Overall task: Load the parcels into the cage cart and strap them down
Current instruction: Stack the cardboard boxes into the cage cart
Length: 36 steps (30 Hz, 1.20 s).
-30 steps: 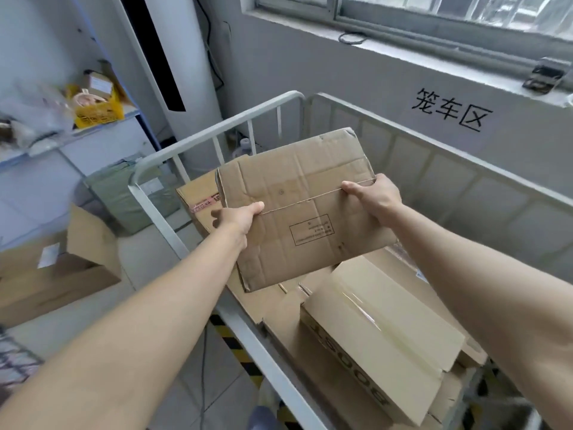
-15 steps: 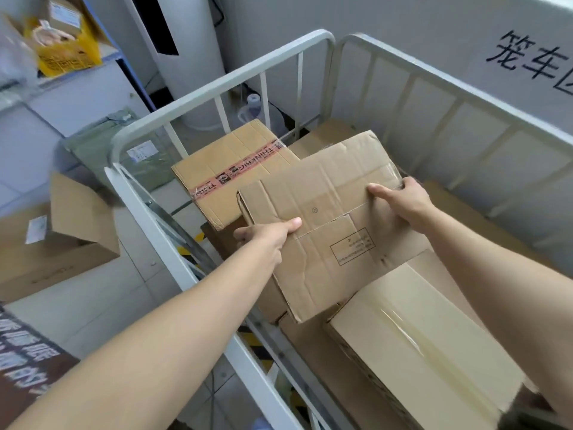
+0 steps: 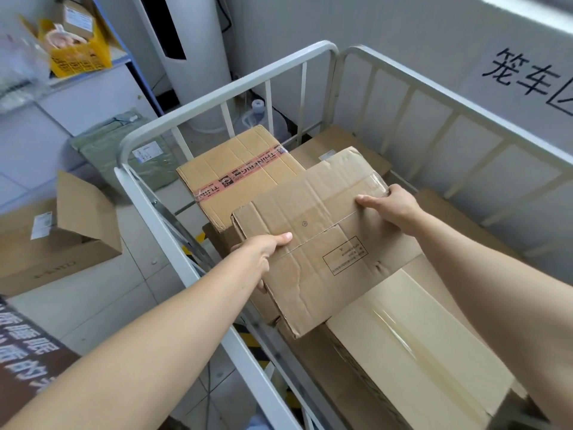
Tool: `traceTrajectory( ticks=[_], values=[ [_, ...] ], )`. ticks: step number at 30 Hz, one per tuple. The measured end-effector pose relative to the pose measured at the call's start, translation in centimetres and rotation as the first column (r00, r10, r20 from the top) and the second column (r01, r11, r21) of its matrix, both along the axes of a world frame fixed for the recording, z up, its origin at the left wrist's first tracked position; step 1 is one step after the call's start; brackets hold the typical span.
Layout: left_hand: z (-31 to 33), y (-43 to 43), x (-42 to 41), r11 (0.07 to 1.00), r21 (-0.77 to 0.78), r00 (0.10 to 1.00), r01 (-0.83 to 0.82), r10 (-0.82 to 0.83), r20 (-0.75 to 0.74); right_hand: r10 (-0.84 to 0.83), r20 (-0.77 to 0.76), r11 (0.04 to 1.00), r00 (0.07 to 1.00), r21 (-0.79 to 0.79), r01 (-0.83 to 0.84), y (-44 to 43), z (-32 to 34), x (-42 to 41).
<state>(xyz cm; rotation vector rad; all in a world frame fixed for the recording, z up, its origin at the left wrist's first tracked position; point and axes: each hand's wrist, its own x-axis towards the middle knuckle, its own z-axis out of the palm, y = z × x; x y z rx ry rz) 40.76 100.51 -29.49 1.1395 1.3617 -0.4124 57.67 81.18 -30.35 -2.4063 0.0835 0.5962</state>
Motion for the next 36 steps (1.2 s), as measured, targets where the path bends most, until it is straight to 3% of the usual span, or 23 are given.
traceTrajectory(
  ticks=[13,22,30,36],
  values=[
    [-3.7,3.0,-0.7,0.998,-0.067,0.995,0.001,-0.008,-0.100,0.150,-0.153,0.986,0.977,0.094,-0.137,5.0,-8.2,-1.0],
    [-9.2,4.9,2.7,0.997,-0.053,0.990,-0.052,0.044,-0.132,0.176,-0.172,0.984,0.969,0.012,-0.177,7.7,-14.0,2.5],
    [-9.4,4.0,2.9,0.996,-0.087,0.980,-0.018,0.000,-0.199,0.159,-0.198,0.986,0.967,-0.027,-0.167,7.0,-13.5,3.0],
    [-6.3,2.2,2.2,0.994,-0.105,0.986,0.017,-0.035,-0.165,0.149,-0.140,0.988,0.979,-0.027,-0.155,4.6,-8.2,2.5]
  ],
)
